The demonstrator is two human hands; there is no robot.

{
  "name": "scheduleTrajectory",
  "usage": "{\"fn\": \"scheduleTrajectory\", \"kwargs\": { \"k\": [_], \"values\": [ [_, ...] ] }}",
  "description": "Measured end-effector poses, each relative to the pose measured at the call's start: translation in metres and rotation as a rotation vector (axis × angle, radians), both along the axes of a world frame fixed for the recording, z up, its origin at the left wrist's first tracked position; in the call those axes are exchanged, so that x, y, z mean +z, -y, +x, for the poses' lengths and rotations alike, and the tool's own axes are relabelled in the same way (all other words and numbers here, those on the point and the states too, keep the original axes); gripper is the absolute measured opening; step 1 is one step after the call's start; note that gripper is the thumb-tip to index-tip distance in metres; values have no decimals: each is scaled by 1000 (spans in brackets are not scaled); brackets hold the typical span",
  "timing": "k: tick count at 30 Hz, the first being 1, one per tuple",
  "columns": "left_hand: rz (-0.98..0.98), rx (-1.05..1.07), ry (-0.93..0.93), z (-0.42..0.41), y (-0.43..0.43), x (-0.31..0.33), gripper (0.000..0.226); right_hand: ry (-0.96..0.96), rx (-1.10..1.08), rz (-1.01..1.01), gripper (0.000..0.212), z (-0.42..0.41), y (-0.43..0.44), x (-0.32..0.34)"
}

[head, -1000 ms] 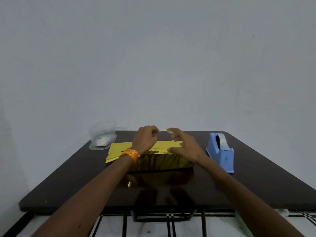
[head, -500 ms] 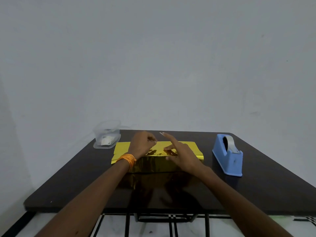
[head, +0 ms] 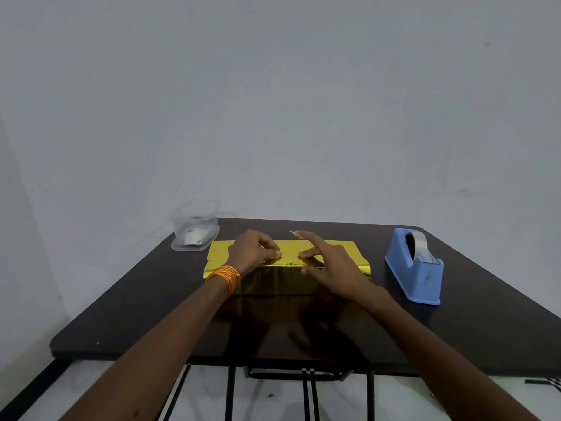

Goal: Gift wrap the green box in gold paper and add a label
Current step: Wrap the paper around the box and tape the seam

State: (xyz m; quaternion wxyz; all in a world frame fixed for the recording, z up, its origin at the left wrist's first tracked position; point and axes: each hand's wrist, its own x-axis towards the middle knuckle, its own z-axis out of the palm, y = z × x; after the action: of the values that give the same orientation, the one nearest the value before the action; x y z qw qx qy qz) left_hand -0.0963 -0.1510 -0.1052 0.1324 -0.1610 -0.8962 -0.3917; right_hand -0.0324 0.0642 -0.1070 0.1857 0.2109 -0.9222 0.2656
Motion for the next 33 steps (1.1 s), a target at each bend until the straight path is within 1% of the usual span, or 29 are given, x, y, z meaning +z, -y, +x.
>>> {"fn": "scheduleTrajectory", "kwargs": {
  "k": [2, 4, 5, 7, 9, 13, 15, 16, 18, 19, 20, 24, 29, 33],
  "values": [
    [4, 0, 9, -1, 1, -1, 8, 32, 61, -98, 68, 1, -1, 7],
    [10, -8, 13, -2, 2, -2, 8, -9, 102, -265, 48, 2, -2, 16],
    [9, -14, 15, -2, 3, -2, 8, -48, 88, -328, 35, 1, -2, 22],
    [3, -21, 25, -3, 3, -2, 8, -74, 41, -384, 13, -2, -2, 32],
    [6, -21, 29, -2, 3, -2, 9, -22, 41, -407, 6, -7, -3, 41],
    [-4, -22, 20, -2, 3, -3, 11, 150, 60, -339, 5, -20, -6, 55],
    [-2, -19, 23, -3, 4, -4, 11, 250, 98, -278, 11, -26, -7, 62],
    [-2, -18, 25, -3, 4, -4, 11, 302, 122, -242, 19, -28, -7, 66],
    [-5, -18, 29, -5, 3, -3, 10, 405, 166, -171, 43, -33, -5, 74],
    [-4, -19, 31, -6, 3, -3, 10, 436, 173, -144, 50, -35, -2, 78],
    [-2, -17, 33, -6, 2, -3, 9, 450, 173, -126, 52, -37, 1, 81],
    [-17, 1, 28, -8, 2, -4, 7, 472, 184, -76, 49, -47, 13, 90],
    [-14, -15, 23, -9, 2, -6, 6, 530, 157, 30, 52, -59, 22, 81],
    [-10, -21, 14, -11, 3, -8, 8, 561, 128, 26, 55, -67, 23, 71]
  ]
}}
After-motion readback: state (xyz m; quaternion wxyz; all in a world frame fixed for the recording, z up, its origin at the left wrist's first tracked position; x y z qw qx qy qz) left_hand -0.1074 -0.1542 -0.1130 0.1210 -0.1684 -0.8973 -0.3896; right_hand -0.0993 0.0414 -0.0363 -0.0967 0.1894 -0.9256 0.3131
